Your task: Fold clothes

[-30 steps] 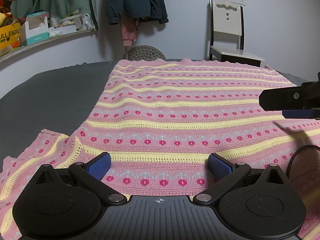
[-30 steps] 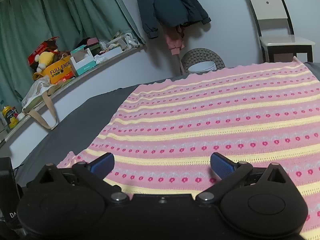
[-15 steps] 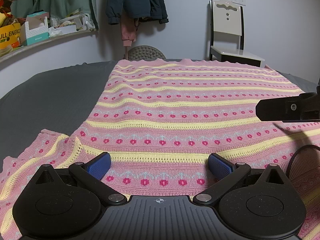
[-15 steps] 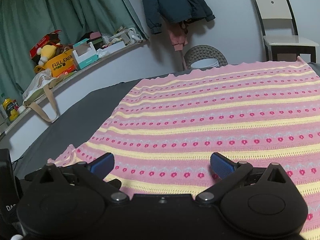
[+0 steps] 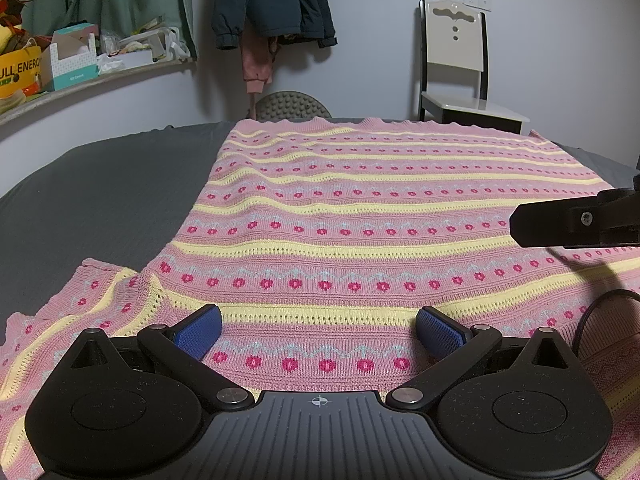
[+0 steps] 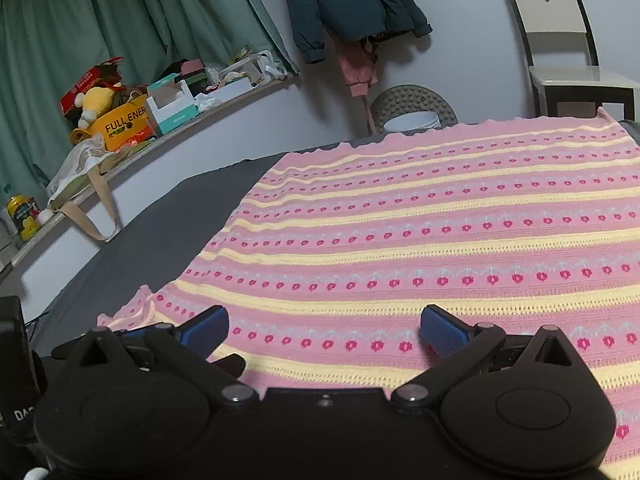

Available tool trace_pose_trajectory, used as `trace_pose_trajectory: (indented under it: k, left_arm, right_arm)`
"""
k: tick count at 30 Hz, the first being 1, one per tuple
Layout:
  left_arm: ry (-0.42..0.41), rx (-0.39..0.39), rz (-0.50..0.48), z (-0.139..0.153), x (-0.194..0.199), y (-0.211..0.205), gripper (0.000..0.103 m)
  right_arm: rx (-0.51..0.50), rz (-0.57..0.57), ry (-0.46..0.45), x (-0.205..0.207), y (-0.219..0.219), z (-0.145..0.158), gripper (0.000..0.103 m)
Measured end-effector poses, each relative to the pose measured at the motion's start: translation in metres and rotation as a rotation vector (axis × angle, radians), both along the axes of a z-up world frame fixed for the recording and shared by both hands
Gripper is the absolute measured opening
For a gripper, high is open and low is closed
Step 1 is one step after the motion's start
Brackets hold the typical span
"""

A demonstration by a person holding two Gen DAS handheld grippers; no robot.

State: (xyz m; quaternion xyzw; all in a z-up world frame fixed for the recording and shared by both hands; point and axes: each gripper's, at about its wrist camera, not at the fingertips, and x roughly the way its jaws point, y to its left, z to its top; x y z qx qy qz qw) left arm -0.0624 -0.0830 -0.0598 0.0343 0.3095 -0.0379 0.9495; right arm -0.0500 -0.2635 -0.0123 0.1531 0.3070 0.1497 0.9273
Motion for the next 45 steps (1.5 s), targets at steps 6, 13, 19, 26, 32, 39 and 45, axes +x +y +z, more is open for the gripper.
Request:
trace_pose_trajectory:
  k: [6, 13, 19, 26, 32, 39, 45]
  left_arm:
    - [0.0, 0.0, 0.0, -0.0003, 0.0001, 0.0002, 0.103]
    - [0.0, 0.0, 0.0, 0.0, 0.0001, 0.0001, 0.103]
    - [0.0, 0.0, 0.001, -0.0001, -0.0001, 0.0, 0.103]
    - [0.0, 0.0, 0.0, 0.0003, 0.0002, 0.0001, 0.103]
    - [0.0, 0.0, 0.001, 0.0, 0.0001, 0.0, 0.103]
    - [0.0, 0.0, 0.0, -0.0002, 0.0, 0.0002, 0.103]
    - [0.0, 0.0, 0.0, -0.0004, 0.0, 0.0002, 0.103]
  right_arm:
    - [0.005, -0.011, 0.009, 0.0001, -0.0023, 0.0001, 0.103]
    - [0.006, -0.016, 0.026, 0.0021, -0.0038, -0.0025, 0.103]
    - [0.006, -0.01, 0.046, 0.003, -0.0019, -0.005, 0.103]
    - [-0.018, 0.004, 0.044, 0.0013, 0.0009, -0.0051, 0.103]
    - [-0.025, 0.009, 0.047, 0.0019, 0.0023, -0.0063, 0.103]
    - [-0.031, 0.019, 0.047, 0.0012, 0.0036, -0.0065, 0.103]
    - [-0.032, 0.024, 0.049, 0.0011, 0.0041, -0.0064, 0.103]
